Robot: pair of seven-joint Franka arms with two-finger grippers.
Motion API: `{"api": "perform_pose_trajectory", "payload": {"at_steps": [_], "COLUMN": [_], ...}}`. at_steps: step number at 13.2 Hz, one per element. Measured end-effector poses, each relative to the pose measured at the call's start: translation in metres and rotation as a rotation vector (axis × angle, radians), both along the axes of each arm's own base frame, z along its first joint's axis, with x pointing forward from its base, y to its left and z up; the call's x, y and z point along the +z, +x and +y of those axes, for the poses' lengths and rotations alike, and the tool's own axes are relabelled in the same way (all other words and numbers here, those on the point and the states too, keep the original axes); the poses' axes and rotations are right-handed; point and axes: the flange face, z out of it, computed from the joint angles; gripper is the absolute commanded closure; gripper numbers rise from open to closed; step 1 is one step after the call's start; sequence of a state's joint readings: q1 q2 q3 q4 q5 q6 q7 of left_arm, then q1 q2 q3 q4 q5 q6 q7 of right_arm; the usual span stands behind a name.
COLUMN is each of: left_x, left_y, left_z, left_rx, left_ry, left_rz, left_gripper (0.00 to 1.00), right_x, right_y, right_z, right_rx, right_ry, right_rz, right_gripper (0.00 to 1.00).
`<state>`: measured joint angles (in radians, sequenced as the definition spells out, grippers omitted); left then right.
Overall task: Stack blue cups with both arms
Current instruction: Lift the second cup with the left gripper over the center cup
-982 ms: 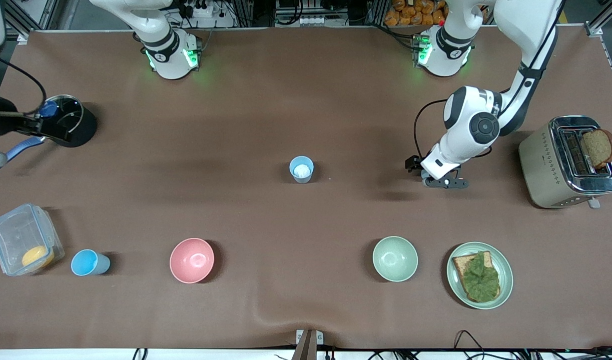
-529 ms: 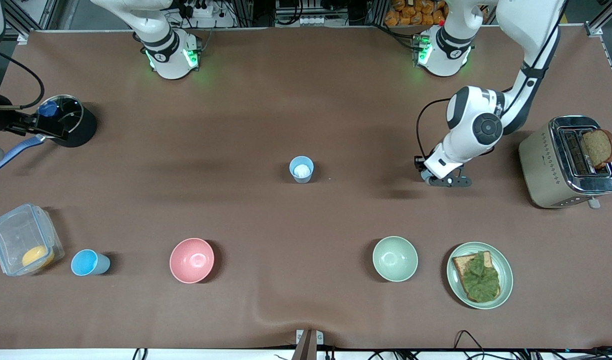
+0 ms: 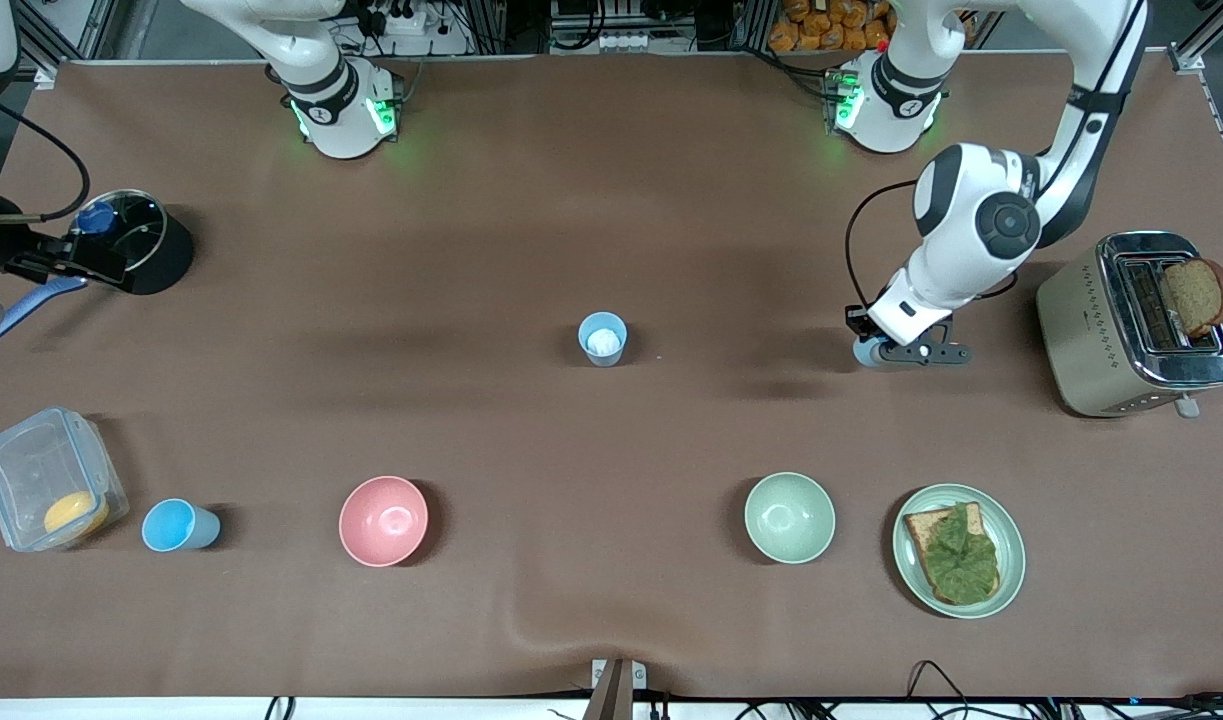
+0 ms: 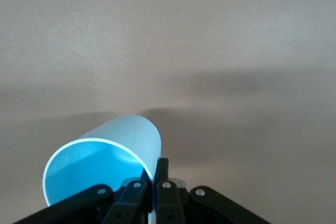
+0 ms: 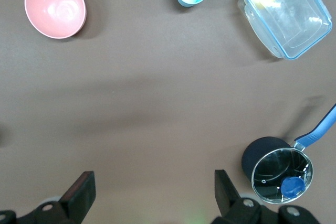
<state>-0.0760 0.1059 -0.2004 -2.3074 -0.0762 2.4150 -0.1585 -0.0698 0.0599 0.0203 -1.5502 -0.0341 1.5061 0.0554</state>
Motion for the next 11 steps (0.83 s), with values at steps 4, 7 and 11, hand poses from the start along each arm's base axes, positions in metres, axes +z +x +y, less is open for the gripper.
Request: {"api": "perform_pose_trajectory", "payload": {"at_steps": [4, 7, 11], "left_x": [0.075, 0.107, 0.095], "left_y": [0.003, -0.018, -0.054], "left_z": [-0.097, -0.182, -0.303], "left_rx": [-0.078, -0.134, -0.085], "left_ry": [-0.047, -0.098, -0.135], "left_rz": [-0.096, -0.136, -0.073], "left_gripper": [1.00, 1.00, 1.00], "right_x": [0.000, 0.000, -0.002], "right_y": [0.000, 0.000, 0.001], "right_z": [-0.001, 0.000, 0.004], "right_rx": [-0.002, 0.000, 0.008], "right_ry": [0.000, 0.000, 0.001], "right_rz": [0.001, 0.003, 0.008], "right_gripper": [0.00, 0.00, 0.00]}}
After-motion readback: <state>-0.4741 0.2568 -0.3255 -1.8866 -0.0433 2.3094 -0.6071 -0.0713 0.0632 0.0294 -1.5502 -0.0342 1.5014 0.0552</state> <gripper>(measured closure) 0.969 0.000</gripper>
